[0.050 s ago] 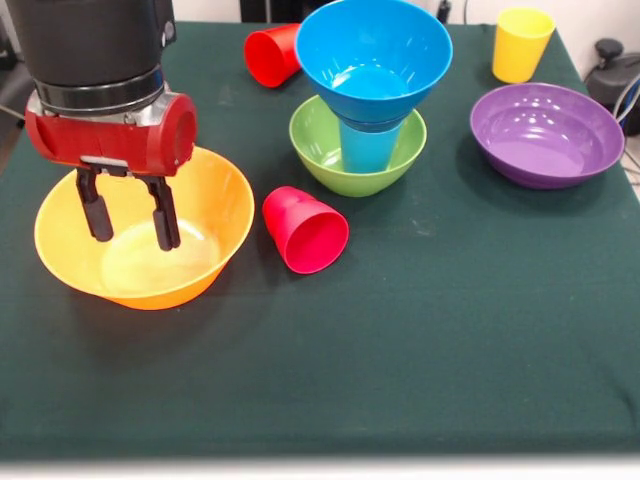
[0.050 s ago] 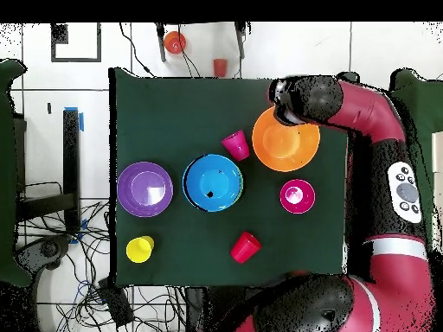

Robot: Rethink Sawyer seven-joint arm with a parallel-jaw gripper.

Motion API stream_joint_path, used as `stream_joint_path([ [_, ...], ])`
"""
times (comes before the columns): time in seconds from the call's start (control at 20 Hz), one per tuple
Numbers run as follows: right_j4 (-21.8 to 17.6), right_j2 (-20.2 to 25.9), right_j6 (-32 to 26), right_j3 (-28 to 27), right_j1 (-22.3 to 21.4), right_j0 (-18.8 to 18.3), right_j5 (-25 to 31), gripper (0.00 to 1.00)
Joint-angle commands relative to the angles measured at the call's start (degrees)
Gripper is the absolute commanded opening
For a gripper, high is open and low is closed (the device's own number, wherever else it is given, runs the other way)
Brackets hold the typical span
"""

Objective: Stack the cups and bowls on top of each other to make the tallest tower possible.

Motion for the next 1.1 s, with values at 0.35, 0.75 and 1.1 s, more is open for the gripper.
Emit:
stream_joint_path([
  [0.35,1.21,-1.10,3.77,-0.22,1.01,2.99,2.28,1.00],
  [0.75,1.74,-1.67,5.70,-1.30,1.69,4.08,1.18,1.00],
  [1.1,3.40,-0.77,5.76,0.67,1.40,3.42,0.25,1.00],
])
